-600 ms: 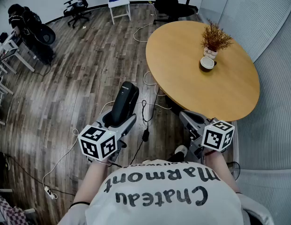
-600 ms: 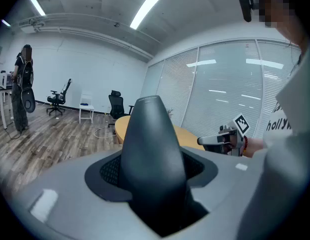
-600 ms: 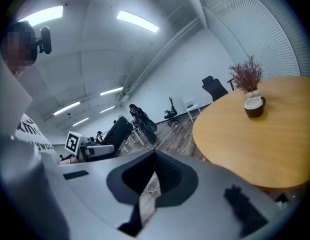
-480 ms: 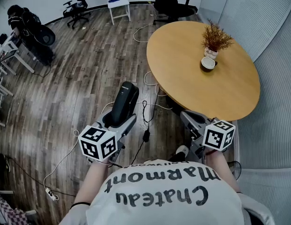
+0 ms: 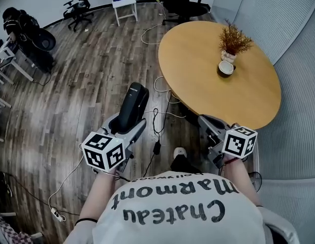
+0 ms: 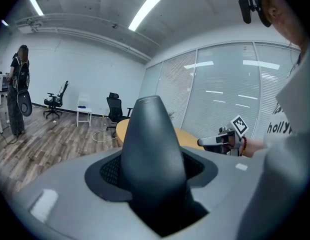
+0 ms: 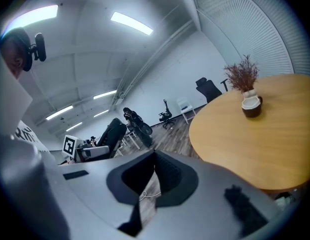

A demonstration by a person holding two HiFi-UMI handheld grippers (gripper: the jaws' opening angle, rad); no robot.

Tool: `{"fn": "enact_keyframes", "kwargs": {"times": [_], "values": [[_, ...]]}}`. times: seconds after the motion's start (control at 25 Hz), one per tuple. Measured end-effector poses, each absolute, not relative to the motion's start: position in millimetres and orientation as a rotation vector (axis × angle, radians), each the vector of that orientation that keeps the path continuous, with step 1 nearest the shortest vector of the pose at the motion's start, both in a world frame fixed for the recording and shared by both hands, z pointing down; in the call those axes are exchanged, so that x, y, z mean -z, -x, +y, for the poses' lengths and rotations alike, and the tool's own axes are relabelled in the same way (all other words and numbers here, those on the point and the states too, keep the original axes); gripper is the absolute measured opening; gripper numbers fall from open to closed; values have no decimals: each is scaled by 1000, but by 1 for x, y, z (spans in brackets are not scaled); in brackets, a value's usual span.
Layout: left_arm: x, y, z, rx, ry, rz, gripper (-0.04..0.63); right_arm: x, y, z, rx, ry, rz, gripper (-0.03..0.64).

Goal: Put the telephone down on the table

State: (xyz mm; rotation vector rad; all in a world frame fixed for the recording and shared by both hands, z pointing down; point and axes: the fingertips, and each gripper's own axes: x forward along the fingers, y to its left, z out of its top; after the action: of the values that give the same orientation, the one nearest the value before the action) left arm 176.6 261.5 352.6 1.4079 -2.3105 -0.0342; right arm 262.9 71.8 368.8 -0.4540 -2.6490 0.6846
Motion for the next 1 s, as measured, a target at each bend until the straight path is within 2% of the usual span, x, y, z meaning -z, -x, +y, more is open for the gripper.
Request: {"fn": "enact_keyframes", "kwargs": {"times": [0.32,1.0], "values": [[-335,-132,240,63,-1454,-2324,291,-385,-224,35,-679,349,-2616,15],[-334,40,146,102,-1520,-2242,291,-365,-30,-51,-567,306,-2659,15]]}}
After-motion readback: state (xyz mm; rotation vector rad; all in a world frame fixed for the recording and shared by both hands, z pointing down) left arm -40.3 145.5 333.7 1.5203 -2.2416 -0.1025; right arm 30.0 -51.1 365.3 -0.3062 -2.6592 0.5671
